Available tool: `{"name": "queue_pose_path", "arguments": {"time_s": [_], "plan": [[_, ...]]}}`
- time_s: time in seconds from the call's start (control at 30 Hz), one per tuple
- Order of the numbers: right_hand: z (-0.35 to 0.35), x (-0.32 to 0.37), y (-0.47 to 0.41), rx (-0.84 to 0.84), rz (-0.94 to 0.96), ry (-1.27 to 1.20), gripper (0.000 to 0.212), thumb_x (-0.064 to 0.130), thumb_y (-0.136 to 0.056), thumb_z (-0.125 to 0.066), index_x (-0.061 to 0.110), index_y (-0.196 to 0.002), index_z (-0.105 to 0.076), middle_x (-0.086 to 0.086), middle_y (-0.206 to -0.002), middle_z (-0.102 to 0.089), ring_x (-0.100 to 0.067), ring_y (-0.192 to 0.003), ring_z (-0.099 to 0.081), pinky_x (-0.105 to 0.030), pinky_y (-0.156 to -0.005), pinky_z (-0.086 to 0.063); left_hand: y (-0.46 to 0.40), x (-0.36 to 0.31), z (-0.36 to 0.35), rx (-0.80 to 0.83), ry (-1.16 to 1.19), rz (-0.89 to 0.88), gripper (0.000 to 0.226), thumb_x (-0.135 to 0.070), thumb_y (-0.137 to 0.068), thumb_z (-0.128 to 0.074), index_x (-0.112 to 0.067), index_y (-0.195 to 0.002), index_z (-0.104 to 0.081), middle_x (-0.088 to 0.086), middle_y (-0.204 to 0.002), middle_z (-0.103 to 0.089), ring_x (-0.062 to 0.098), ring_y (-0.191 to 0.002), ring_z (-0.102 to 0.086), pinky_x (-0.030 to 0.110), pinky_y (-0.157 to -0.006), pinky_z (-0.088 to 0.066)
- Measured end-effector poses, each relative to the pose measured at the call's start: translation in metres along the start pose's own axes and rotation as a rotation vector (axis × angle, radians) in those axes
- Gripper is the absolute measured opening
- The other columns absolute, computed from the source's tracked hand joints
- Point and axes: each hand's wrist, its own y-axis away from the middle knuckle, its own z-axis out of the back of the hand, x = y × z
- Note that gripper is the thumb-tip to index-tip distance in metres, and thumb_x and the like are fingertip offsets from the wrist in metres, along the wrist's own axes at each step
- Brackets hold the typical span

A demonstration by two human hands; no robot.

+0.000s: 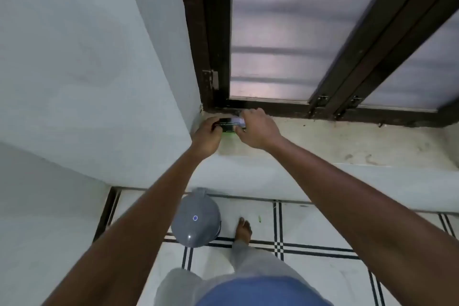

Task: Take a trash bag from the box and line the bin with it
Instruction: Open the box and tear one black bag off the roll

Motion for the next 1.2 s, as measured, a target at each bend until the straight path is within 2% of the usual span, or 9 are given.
{"name": "queue_pose_path", "arguments": {"time_s": [0.13, 0.27, 0.4, 0.5, 0.67, 0.8, 1.0, 1.13, 1.2], "plan": [[-0.021, 0.008, -0.03, 0.051, 0.094, 0.216, 0.062, 0.042, -0.096, -0.072, 0.02, -0.151, -0.055, -0.009, -0.14, -0.061, -0.033, -0.128, -0.051, -0.047, -0.101, -0.046, -0.002, -0.004, -0.008, 0.031, -0.06, 0.096, 0.047, -0.011, -0.111, -0.044, -0.015, -0.157, -0.051, 0.009, -0.159, -0.055, 0.032, -0.138, -0.057, 0.038, -0.115, -0.045], [-0.034, 0.002, -0.045, 0.068, 0.108, 0.223, 0.064, 0.028, -0.096, -0.071, 0.027, -0.156, -0.051, -0.009, -0.137, -0.059, -0.034, -0.125, -0.052, -0.046, -0.097, -0.046, -0.003, -0.001, -0.005, -0.109, 0.032, 0.077, 0.046, -0.002, -0.103, -0.051, -0.015, -0.146, -0.061, 0.007, -0.151, -0.061, 0.027, -0.136, -0.06, 0.037, -0.119, -0.044], [-0.027, -0.016, -0.037, 0.05, -0.08, -0.195, 0.069, 0.031, -0.089, -0.078, 0.025, -0.152, -0.05, -0.007, -0.135, -0.066, -0.033, -0.119, -0.063, -0.046, -0.095, -0.057, 0.01, -0.001, -0.006, -0.171, 0.134, 0.054, 0.038, -0.002, -0.1, -0.054, -0.013, -0.134, -0.064, 0.005, -0.136, -0.066, 0.019, -0.105, -0.065, 0.036, -0.102, -0.054], [-0.021, -0.027, -0.02, 0.088, -0.159, -0.553, 0.07, 0.037, -0.09, -0.085, 0.025, -0.149, -0.049, -0.001, -0.139, -0.07, -0.026, -0.105, -0.075, -0.047, -0.091, -0.062, 0.006, -0.003, -0.006, -0.105, 0.106, 0.076, 0.044, -0.005, -0.1, -0.056, -0.014, -0.143, -0.059, 0.004, -0.139, -0.063, 0.017, -0.095, -0.062, 0.027, -0.088, -0.048], [-0.025, -0.028, -0.005, 0.065, -0.152, -0.626, 0.06, 0.022, -0.093, -0.086, 0.025, -0.148, -0.06, -0.001, -0.141, -0.072, -0.023, -0.122, -0.07, -0.038, -0.095, -0.061, 0.003, -0.026, -0.007, -0.017, 0.016, -0.058, 0.04, -0.006, -0.102, -0.058, -0.017, -0.14, -0.064, 0.002, -0.141, -0.062, 0.012, -0.094, -0.062, 0.023, -0.087, -0.047], [-0.02, -0.026, -0.003, 0.042, -0.167, -0.609, 0.055, 0.021, -0.093, -0.085, 0.026, -0.144, -0.065, 0.001, -0.135, -0.074, -0.024, -0.118, -0.07, -0.041, -0.095, -0.06, 0.0, -0.036, -0.002, -0.034, 0.061, -0.183, 0.039, 0.004, -0.098, -0.057, -0.019, -0.125, -0.074, -0.004, -0.134, -0.066, 0.009, -0.099, -0.062, 0.004, -0.077, -0.045], [-0.017, -0.022, 0.002, 0.05, -0.174, -0.578, 0.06, 0.026, -0.09, -0.082, 0.025, -0.146, -0.063, -0.002, -0.135, -0.073, -0.026, -0.119, -0.069, -0.043, -0.096, -0.059, -0.023, -0.042, 0.002, 0.098, -0.047, -0.246, 0.057, 0.007, -0.096, -0.054, -0.021, -0.145, -0.064, -0.001, -0.15, -0.06, 0.017, -0.133, -0.057, 0.028, -0.107, -0.047], [-0.012, -0.02, 0.006, 0.017, -0.236, -0.624, 0.089, 0.059, -0.075, -0.075, 0.029, -0.155, -0.05, 0.002, -0.142, -0.056, -0.023, -0.112, -0.069, -0.043, -0.095, -0.06, -0.037, -0.042, 0.001, 0.13, 0.067, -0.087, 0.044, -0.005, -0.106, -0.05, -0.022, -0.142, -0.066, 0.0, -0.143, -0.067, 0.021, -0.133, -0.062, 0.036, -0.108, -0.052], [-0.004, -0.015, 0.009, -0.072, -0.27, -0.667, 0.091, 0.068, -0.073, -0.07, 0.029, -0.153, -0.053, 0.005, -0.137, -0.053, -0.017, -0.106, -0.067, -0.038, -0.091, -0.059, -0.039, -0.041, 0.001, 0.144, 0.129, -0.049, 0.042, -0.006, -0.107, -0.048, -0.021, -0.14, -0.069, 0.001, -0.139, -0.07, 0.022, -0.129, -0.065, 0.035, -0.104, -0.055]]}}
